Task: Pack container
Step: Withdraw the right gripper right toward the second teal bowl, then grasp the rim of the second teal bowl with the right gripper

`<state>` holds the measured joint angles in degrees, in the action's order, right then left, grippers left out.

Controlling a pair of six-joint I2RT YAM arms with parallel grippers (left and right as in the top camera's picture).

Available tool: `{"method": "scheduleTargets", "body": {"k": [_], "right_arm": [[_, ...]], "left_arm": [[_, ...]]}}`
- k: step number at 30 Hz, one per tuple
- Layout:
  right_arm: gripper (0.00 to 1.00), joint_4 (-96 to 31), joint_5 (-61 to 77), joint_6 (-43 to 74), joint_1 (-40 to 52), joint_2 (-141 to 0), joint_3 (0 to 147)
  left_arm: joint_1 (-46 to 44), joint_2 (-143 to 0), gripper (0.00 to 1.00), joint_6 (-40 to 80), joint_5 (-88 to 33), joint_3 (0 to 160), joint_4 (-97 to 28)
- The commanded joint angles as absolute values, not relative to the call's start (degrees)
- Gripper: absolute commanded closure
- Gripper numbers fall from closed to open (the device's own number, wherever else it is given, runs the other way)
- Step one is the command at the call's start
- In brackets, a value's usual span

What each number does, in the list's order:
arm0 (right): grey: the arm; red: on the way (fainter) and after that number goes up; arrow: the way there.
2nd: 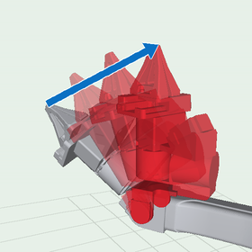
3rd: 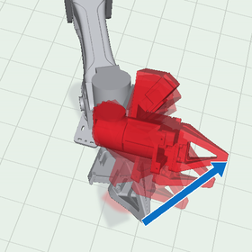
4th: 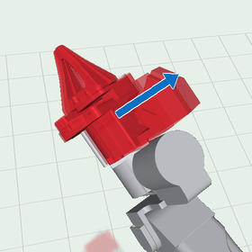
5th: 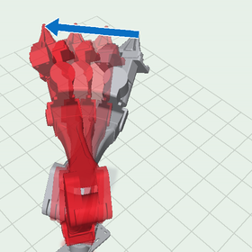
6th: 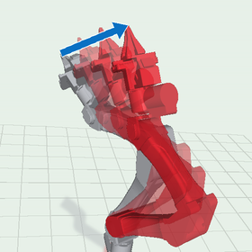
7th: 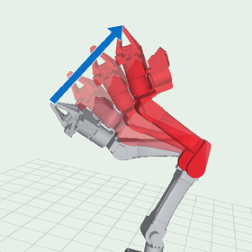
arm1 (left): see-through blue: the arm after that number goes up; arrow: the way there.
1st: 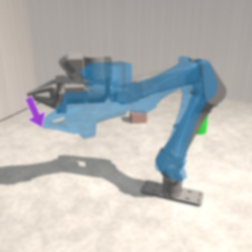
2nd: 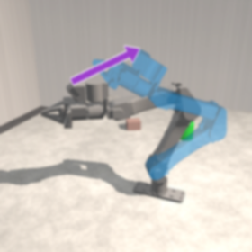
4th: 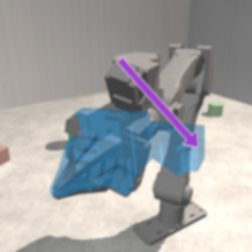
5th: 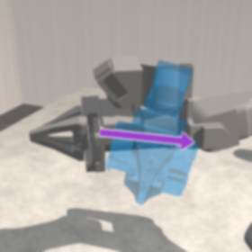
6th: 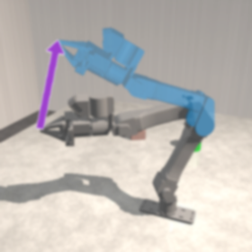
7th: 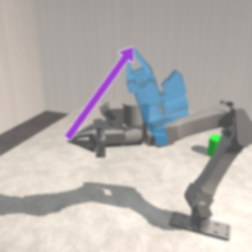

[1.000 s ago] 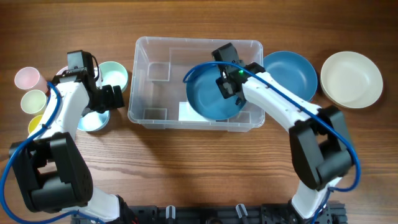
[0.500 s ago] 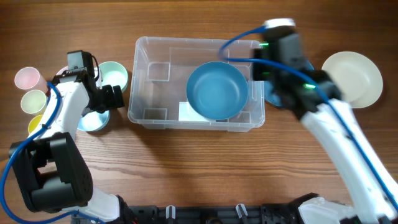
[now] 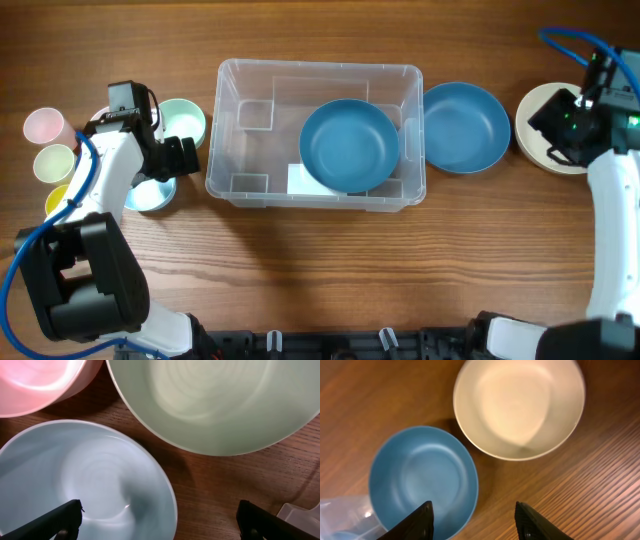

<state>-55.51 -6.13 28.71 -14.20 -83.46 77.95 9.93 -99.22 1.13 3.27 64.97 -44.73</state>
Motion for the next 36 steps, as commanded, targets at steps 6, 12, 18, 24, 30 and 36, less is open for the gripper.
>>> {"method": "scheduleTargets", "body": {"k": [6, 12, 18, 24, 30, 36], "right_arm": [[0.53, -54.78, 4.01, 30.11, -13.06, -94.32, 76.09], [0.53, -54.68, 4.21, 33.63, -12.91, -100.16, 76.09], [0.46, -54.37, 4.40, 33.63, -12.47, -102.72, 76.03], [0.43, -54.37, 4.40, 35.40, -12.01, -103.11, 76.01], [0.44, -53.87, 3.46, 36.56, -11.99, -103.11, 72.93], [0.48, -46.33, 3.92, 37.71, -11.97, -103.11, 64.88]], "left_arm": [[10.24, -99.77, 0.00, 0.40, 2.59, 64.49, -44.73], [10.24, -99.77, 0.00, 0.40, 2.59, 64.49, -44.73], [10.24, -99.77, 0.00, 0.40, 2.59, 64.49, -44.73], [10.24, -99.77, 0.00, 0.40, 2.59, 64.49, -44.73], [10.24, -99.77, 0.00, 0.40, 2.59, 64.49, -44.73], [10.24, -99.77, 0.00, 0.40, 2.59, 64.49, -44.73]]}}
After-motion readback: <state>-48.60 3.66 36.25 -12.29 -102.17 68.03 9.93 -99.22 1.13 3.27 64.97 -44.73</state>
